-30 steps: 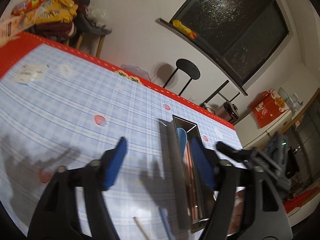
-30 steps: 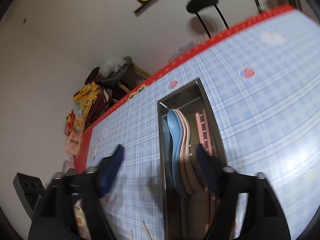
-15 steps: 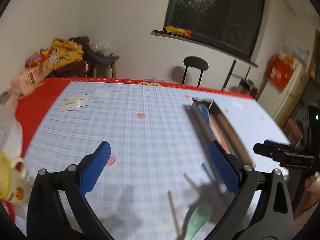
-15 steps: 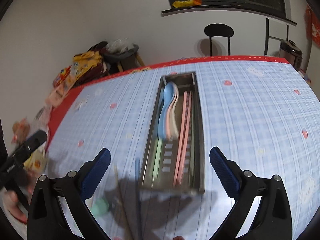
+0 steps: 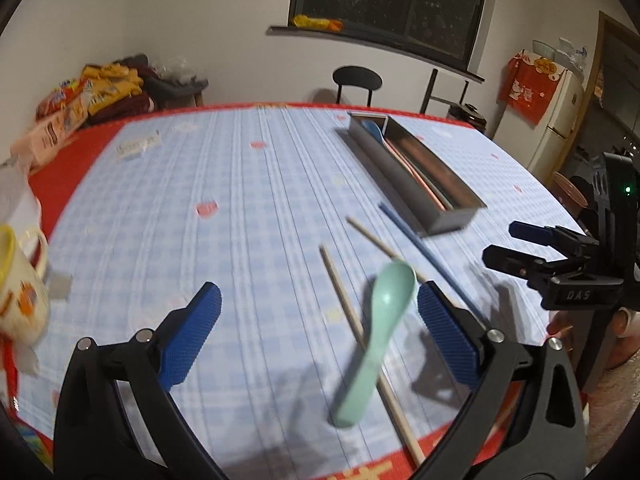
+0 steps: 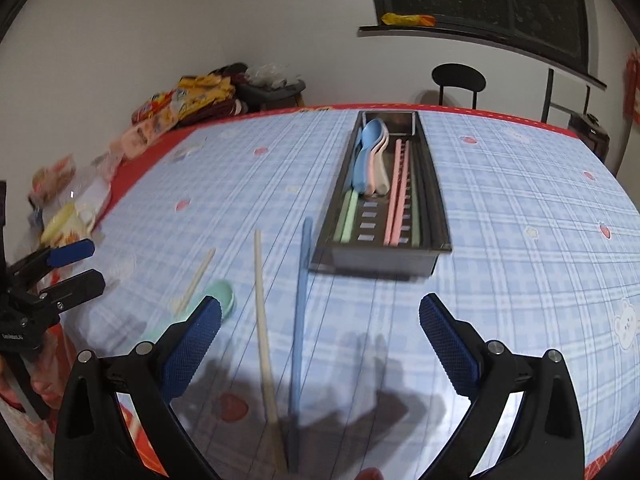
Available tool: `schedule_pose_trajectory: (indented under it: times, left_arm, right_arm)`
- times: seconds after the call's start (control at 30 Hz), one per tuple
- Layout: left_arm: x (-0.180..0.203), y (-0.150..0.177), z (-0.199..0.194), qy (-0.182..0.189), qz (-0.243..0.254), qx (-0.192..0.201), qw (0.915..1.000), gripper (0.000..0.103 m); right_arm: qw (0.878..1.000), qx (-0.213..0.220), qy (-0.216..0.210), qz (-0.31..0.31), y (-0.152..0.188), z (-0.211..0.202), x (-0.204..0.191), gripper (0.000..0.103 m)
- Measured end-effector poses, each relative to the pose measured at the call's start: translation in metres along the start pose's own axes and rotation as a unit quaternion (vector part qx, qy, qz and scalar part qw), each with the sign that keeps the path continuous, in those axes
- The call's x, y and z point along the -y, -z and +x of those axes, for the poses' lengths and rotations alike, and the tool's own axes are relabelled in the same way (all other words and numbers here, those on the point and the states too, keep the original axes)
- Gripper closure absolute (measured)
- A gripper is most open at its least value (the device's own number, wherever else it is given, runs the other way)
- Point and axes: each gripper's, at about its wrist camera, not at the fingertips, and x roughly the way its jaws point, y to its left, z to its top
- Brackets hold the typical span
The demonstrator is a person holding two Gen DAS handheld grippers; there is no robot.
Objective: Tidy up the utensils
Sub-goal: 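Move both tools back toward the mint green spoon and chopsticks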
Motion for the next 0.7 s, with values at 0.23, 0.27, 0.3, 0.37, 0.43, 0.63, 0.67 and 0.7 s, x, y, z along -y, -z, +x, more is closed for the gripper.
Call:
schedule_pose_trajectory:
  times: [0.23,0.27,0.3,0.37,0.43,0.63,0.67,0.7]
  left_arm:
    - [-0.001,0.016,0.002,0.001,0.005,-0.008,1.0,0.006]
    - [-0.002,0.016,0.0,-0.002,0.005,-0.004,1.0,0.006]
    - [-0.002,0.015,-0.001,-0.006,0.005,0.0,1.0,0.006]
    - [-0.002,0.017,-0.002,-0.015,0.011,0.003,0.9998,0.006]
    - [0.0,0.019,-0.002,-0.019,0.021,0.003,0.9996,0.006]
    - [0.007,0.022,-0.004,0.024,0.051,0.01,0.9984,0.006]
    - [0.008,0.022,-0.005,0.03,0.054,0.013,0.998,0.007]
    - [0.01,0.022,-0.006,0.033,0.059,0.017,0.9976,0.007]
  right_arm:
    - [0.999,-0.018,0.001,-0.027,0.016,0.001,-0.013,0.006]
    - [0.999,-0.02,0.01,-0.033,0.017,0.002,-0.013,0.006]
    - [0.999,-0.022,0.018,-0.036,0.018,0.003,-0.013,0.006]
    - [0.999,-0.026,0.018,-0.042,0.02,0.005,-0.013,0.006]
    - [0.999,-0.022,0.007,-0.049,0.02,0.003,-0.014,0.008]
    - [0.994,-0.036,-0.011,-0.098,0.022,0.008,-0.032,0.046]
    - [0.994,-0.039,-0.014,-0.104,0.023,0.01,-0.034,0.051]
    - [0.993,-0.043,-0.019,-0.109,0.024,0.012,-0.037,0.054]
